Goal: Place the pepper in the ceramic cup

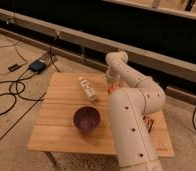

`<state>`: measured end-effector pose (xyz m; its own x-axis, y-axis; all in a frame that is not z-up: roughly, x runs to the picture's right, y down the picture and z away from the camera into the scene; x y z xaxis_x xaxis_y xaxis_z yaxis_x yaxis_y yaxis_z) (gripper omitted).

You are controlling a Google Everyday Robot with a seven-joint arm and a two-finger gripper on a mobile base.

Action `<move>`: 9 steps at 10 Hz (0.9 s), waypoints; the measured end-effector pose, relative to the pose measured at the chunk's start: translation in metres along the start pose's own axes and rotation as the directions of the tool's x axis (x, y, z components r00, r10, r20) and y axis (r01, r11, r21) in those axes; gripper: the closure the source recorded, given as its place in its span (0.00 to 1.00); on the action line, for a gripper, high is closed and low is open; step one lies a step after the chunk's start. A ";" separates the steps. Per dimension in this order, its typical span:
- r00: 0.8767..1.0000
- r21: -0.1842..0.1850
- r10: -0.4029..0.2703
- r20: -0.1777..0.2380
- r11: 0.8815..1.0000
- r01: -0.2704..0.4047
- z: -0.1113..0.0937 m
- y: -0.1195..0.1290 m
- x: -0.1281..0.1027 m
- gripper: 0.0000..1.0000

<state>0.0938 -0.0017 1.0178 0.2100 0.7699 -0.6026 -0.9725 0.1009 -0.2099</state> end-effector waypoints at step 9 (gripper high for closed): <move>0.950 0.046 0.001 0.313 0.999 -0.016 -0.121 0.007 -0.059 1.00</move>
<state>0.0864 -0.1225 0.9588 0.1668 0.9287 -0.3312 -0.9794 0.1172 -0.1646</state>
